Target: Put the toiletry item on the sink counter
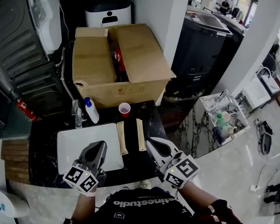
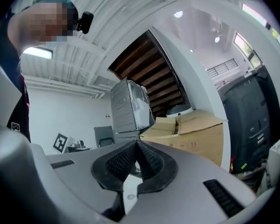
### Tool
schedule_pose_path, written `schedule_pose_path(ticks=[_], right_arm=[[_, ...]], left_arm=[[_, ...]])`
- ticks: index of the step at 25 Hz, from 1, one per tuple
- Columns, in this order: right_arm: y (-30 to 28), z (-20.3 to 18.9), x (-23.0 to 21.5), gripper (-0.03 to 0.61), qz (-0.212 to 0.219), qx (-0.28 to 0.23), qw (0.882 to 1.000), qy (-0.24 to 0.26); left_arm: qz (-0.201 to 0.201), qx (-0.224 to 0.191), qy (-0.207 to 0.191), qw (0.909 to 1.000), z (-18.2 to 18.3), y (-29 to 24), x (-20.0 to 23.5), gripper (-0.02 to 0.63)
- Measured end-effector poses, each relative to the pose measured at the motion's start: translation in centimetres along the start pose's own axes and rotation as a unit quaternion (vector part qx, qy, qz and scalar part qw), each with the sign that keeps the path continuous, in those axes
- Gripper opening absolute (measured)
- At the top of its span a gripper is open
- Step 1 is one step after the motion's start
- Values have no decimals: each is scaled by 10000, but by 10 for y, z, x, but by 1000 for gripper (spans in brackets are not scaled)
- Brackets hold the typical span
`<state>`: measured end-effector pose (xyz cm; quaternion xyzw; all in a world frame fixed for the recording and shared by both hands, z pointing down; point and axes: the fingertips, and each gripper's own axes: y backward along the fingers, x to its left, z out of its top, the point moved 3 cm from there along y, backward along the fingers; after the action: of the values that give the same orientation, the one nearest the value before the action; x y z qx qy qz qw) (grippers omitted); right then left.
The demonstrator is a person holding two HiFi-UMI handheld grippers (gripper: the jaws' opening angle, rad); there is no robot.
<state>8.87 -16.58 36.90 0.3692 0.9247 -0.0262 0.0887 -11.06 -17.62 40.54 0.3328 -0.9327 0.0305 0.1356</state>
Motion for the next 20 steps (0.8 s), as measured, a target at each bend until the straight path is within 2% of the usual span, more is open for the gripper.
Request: schedule_pose_path(ticks=[3,5,8,20], right_arm=[[14,-9,-10,38,-558,361,9975,233],[23,-15,-14,38,-818,641,9941,317],[27,-18,-17,38,-839,576,9937,472],[18,-15,-7,38,-541,617,9960,348]], left_arm=[[-122,88,-64,9999,-5,-6,-6,15],[-245,170,-247,9993,-11,-9,-11,15],[-345,256,-358,9984,-16,-14,-15,15],[-500,70,-154,9986,-5,-19,-21,15]])
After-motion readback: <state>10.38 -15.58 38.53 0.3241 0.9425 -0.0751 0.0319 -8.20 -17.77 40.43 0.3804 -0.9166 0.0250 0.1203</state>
